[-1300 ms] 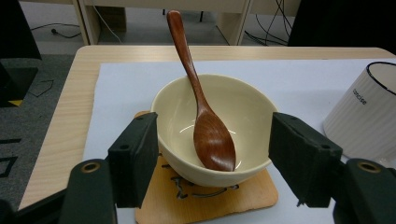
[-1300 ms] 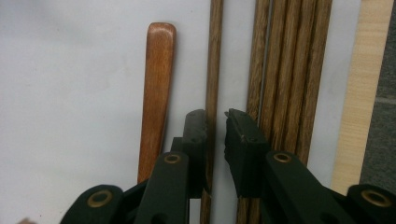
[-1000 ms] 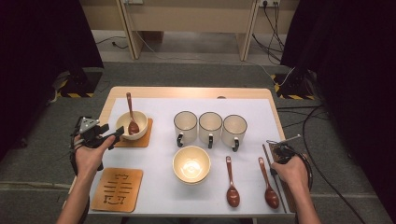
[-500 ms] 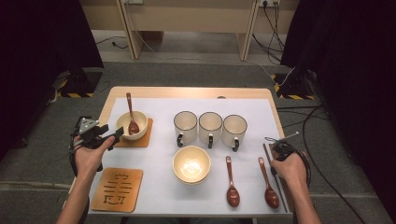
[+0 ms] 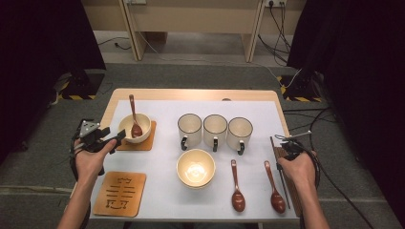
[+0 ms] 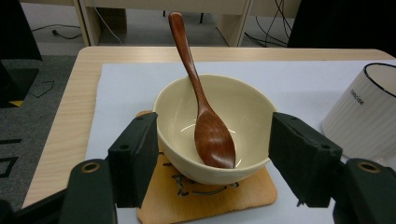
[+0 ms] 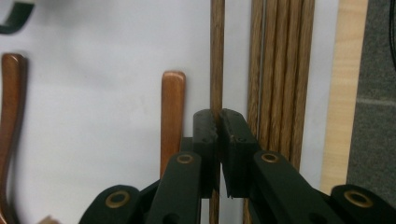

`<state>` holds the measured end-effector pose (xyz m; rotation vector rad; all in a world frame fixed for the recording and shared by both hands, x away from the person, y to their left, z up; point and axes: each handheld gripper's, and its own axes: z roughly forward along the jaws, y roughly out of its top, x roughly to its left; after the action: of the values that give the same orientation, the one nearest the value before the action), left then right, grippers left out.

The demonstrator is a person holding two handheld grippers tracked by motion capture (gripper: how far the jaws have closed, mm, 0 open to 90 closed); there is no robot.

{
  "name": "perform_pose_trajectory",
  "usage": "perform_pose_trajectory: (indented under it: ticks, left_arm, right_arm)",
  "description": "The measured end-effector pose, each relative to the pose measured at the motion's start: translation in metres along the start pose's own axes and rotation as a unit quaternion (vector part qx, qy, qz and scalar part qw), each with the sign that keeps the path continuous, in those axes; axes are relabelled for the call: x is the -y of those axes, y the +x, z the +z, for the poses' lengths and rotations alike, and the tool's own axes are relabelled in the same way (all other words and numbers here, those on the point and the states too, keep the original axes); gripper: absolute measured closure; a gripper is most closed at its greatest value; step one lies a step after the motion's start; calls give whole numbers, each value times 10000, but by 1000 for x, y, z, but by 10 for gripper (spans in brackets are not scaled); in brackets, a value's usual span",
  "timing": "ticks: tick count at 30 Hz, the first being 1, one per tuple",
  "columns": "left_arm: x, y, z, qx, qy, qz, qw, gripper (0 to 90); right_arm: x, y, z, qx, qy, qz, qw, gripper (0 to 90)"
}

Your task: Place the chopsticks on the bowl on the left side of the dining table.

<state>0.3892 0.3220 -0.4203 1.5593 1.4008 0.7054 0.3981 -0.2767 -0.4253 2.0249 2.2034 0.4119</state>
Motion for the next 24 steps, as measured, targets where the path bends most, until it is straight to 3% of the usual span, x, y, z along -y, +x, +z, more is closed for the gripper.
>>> perform_pose_trajectory:
  ticks: [14,24]
  left_arm:
    - [0,0,-1,1,2,13,10000,325]
    - [-1,0,-2,-8,-21,22,10000,325]
  right_arm:
    - [-8,3,-10,-17,-627,-94,9980,854]
    - [-13,5,-16,-3,-1003,-191,9948,854]
